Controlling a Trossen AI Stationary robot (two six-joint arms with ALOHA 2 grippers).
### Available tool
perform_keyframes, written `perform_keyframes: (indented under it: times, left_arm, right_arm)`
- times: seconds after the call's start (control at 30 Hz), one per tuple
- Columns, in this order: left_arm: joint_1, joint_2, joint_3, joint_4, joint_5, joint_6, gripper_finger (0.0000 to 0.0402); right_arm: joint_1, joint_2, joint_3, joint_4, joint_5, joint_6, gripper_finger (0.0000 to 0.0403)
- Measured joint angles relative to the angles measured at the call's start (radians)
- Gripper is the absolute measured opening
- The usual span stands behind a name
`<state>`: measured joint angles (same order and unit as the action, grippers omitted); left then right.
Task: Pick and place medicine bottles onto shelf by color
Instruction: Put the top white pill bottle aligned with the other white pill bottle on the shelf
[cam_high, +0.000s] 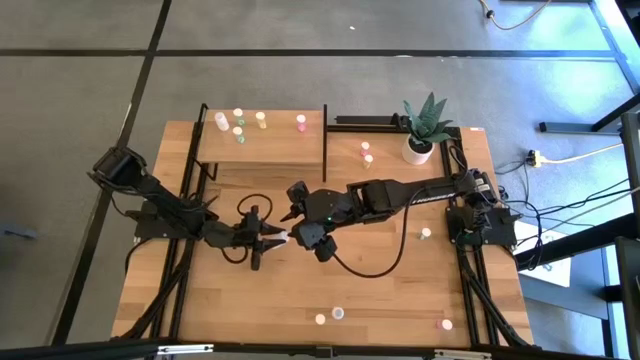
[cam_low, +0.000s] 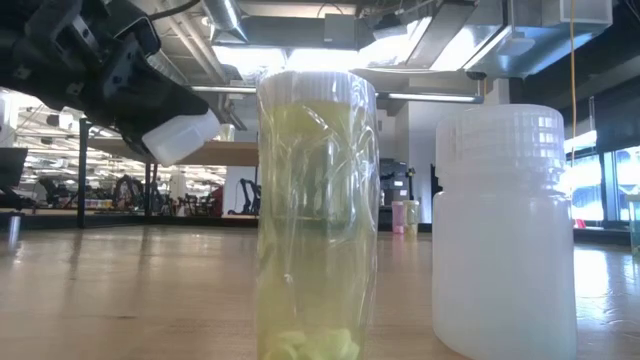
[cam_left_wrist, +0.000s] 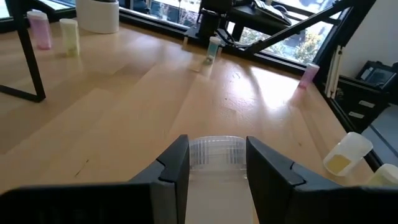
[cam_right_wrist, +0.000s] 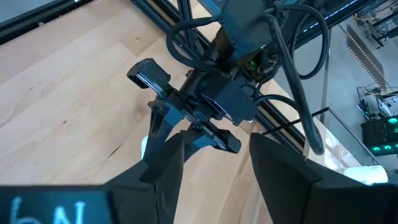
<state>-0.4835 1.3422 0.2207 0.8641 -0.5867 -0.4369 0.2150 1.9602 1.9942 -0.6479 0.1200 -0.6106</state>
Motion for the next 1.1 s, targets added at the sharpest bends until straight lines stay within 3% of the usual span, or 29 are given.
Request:
perform_keyframes:
  times: [0.27, 0.5, 0.87, 1.1]
  left_arm:
    - [-0.005, 0.0, 0.004, 0.024, -0.157, -0.002, 0.0114]
    - [-0.018, 0.0, 0.009, -0.014, -0.385, -0.012, 0.0114]
    - [-0.016, 0.048, 0.009, -0.035, -0.452, -0.125, 0.0114]
    - [-0.037, 0.193, 0.009, 0.201, -0.472, -0.086, 0.0114]
  right_arm:
    - [0.0, 0.0, 0.0, 0.0, 0.0, 0.0, 0.0186]
    - [0.0, 0.0, 0.0, 0.0, 0.0, 0.0, 0.0186]
    - [0.0, 0.0, 0.0, 0.0, 0.0, 0.0, 0.0186]
    - [0.0, 0.0, 0.0, 0.0, 0.0, 0.0, 0.0186]
